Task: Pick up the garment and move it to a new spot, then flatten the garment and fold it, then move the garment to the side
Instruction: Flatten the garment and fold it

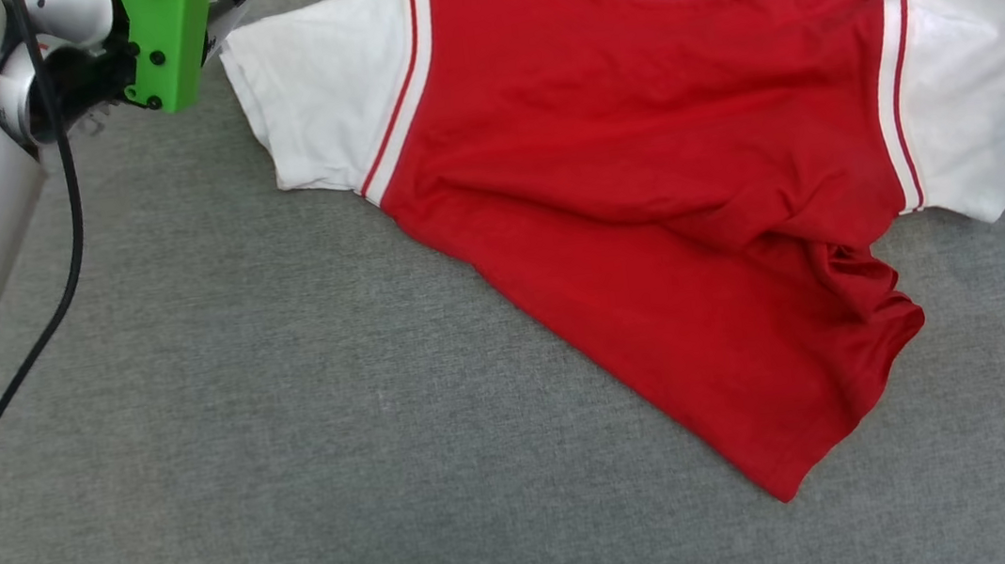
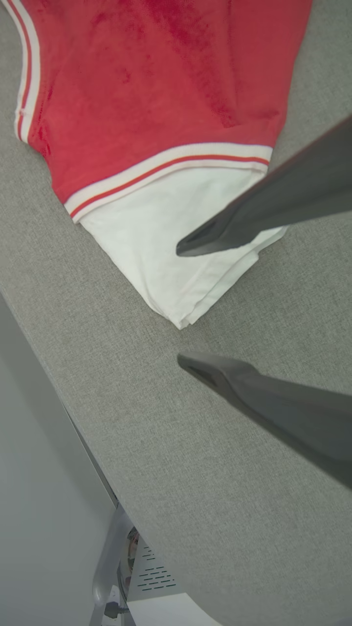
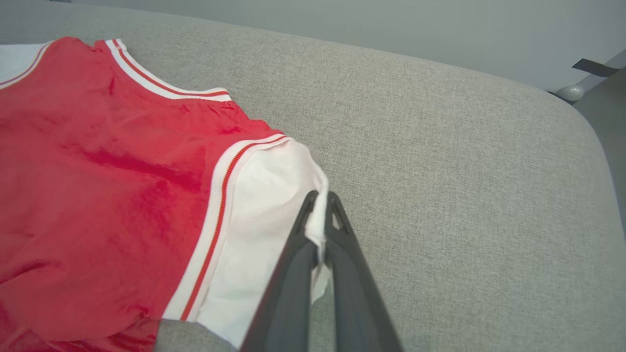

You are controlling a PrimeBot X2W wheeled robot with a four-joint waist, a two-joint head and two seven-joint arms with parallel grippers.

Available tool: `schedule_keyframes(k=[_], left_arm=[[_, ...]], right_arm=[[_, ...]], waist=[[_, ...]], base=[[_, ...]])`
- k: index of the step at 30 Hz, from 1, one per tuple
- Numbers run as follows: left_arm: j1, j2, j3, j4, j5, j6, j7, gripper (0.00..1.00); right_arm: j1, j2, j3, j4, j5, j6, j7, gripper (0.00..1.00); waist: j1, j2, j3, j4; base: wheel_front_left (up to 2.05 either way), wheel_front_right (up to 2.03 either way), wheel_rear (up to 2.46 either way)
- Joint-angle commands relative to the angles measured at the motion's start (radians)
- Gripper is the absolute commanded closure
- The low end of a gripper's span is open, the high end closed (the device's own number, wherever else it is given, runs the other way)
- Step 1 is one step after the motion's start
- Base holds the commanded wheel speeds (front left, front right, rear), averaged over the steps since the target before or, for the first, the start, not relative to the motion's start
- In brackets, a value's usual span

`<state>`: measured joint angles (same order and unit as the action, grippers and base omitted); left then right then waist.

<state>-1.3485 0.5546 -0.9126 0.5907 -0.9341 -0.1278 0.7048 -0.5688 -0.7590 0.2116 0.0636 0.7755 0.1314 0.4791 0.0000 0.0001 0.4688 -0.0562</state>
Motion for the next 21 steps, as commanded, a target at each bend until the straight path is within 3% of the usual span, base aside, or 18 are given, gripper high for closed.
schedule_keyframes(k=[1,8,19,20,21], left_arm=[[-0.031,0.011,-0.018,0.008,-0.023,-0.003,0.021,0.0],[-0.1,0.036,-0.119,0.072,-0.049,-0.003,0.086,0.0],[-0.072,0.054,-0.226,0.115,-0.126,-0.003,0.124,0.0],[-0.07,0.057,-0.239,0.108,-0.133,-0.003,0.123,0.83],[-0.068,0.06,-0.248,0.104,-0.142,-0.003,0.121,1.0]], right_arm=[[-0.025,0.005,0.004,-0.009,-0.008,-0.001,-0.006,1.0],[-0.066,0.027,0.024,-0.024,-0.015,-0.001,-0.018,1.0],[-0.085,0.039,0.049,-0.004,-0.014,-0.001,-0.049,1.0],[-0.086,0.038,0.049,-0.001,-0.014,-0.001,-0.051,1.0],[-0.088,0.039,0.05,0.002,-0.012,-0.001,-0.054,1.0]], waist=[[0.0,-0.0001,0.051,-0.032],[0.0,-0.0001,0.118,-0.064],[0.0,-0.0001,0.15,-0.086],[0.0,-0.0001,0.15,-0.084],[0.0,-0.0001,0.15,-0.083]], base=[[0.0,0.0,0.0],[0.0,0.0,0.0],[0.0,0.0,0.0],[0.0,0.0,0.0],[0.0,0.0,0.0]])
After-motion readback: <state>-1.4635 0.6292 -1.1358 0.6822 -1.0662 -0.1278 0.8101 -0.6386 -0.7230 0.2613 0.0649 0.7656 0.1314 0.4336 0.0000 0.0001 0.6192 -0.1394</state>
